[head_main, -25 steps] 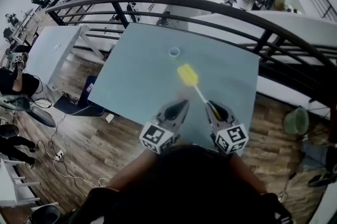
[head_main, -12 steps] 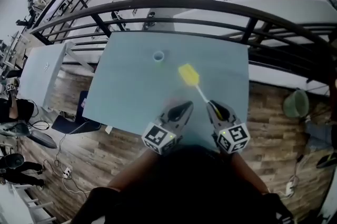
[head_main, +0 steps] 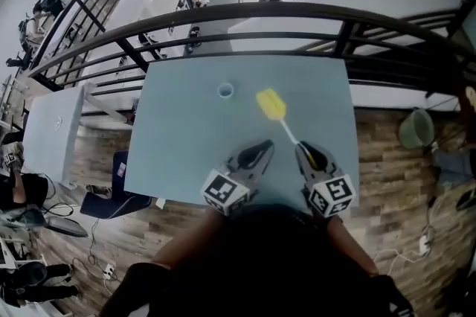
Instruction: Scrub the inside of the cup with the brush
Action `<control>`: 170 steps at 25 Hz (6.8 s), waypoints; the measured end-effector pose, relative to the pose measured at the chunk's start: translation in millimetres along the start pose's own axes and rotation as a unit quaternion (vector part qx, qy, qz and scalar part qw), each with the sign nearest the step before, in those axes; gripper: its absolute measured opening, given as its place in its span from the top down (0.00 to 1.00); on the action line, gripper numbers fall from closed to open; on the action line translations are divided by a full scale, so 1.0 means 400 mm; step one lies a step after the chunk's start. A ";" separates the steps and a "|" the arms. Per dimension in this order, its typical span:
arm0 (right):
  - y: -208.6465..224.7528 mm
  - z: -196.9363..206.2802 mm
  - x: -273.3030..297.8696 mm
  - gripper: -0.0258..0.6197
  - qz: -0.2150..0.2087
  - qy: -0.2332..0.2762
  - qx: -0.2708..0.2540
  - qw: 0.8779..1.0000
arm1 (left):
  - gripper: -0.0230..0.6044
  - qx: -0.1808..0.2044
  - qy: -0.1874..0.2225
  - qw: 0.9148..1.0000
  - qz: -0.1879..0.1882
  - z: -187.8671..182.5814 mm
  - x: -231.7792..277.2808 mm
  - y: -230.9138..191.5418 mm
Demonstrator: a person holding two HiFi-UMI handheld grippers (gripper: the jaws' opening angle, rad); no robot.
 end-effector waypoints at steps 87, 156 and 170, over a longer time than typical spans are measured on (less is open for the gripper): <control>-0.042 0.102 0.150 0.89 0.039 -0.156 -0.018 0.987 | 0.37 0.108 -0.253 0.956 0.103 0.745 0.067 -0.436; -0.236 -0.078 0.203 0.89 -0.171 -0.162 -0.221 0.946 | 0.40 0.210 -0.316 0.924 -0.045 0.226 -0.152 -0.576; -0.261 -0.070 0.212 0.89 -0.184 -0.265 -0.321 0.890 | 0.40 0.284 -0.346 0.894 -0.002 0.179 -0.165 -0.517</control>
Point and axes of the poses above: the fingertips, and each gripper's own axes: x forward along the fingers, y to its right, z out of its underside, the point moved 7 cm from there along -x, backward along the fingers, and after that the axes turned 8 degrees about -x, right-handed, at the moved point
